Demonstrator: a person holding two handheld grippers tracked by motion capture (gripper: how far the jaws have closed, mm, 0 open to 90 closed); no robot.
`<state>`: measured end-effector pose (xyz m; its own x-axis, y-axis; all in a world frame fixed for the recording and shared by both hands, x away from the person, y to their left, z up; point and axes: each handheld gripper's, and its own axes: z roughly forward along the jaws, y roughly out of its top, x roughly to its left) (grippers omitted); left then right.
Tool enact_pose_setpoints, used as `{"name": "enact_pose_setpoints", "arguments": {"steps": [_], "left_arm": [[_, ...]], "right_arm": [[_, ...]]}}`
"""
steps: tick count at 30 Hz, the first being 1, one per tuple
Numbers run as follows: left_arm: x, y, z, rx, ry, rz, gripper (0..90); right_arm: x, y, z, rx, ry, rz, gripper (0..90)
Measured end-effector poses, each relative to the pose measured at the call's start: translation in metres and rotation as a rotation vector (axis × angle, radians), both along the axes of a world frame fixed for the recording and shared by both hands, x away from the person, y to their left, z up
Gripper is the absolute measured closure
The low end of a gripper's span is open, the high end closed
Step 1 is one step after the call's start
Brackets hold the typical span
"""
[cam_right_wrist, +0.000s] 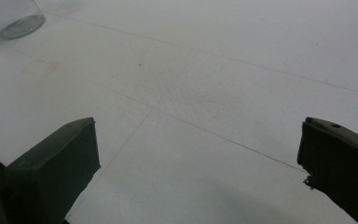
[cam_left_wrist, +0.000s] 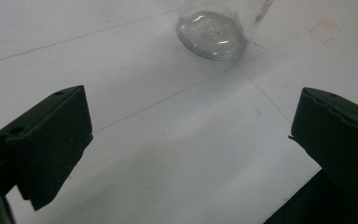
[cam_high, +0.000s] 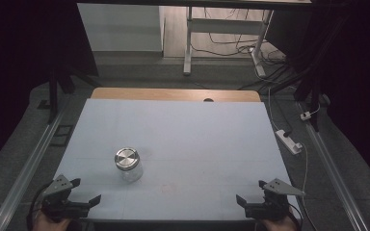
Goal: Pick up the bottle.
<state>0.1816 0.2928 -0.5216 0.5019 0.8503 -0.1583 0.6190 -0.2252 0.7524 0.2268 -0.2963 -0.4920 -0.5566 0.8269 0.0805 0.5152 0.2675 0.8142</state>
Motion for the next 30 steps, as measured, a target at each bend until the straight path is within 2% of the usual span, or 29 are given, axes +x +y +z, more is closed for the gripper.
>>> {"name": "enact_pose_setpoints", "arguments": {"steps": [9, 20, 30], "left_arm": [[0.0008, 0.0021, -0.0006, -0.013, 0.006, -0.001, 0.0], [0.0013, 0.0022, -0.0007, -0.016, 0.017, -0.007, 0.0], [0.0026, -0.0008, -0.0008, 0.007, 0.028, -0.025, 0.0]], "right_arm": [[0.0005, 0.0019, 0.0001, -0.011, -0.002, 0.004, 0.0], [0.0002, 0.0013, 0.0003, -0.002, -0.001, 0.006, 0.0], [0.0003, 0.0015, 0.0003, -0.001, -0.005, 0.019, 0.0]]}}
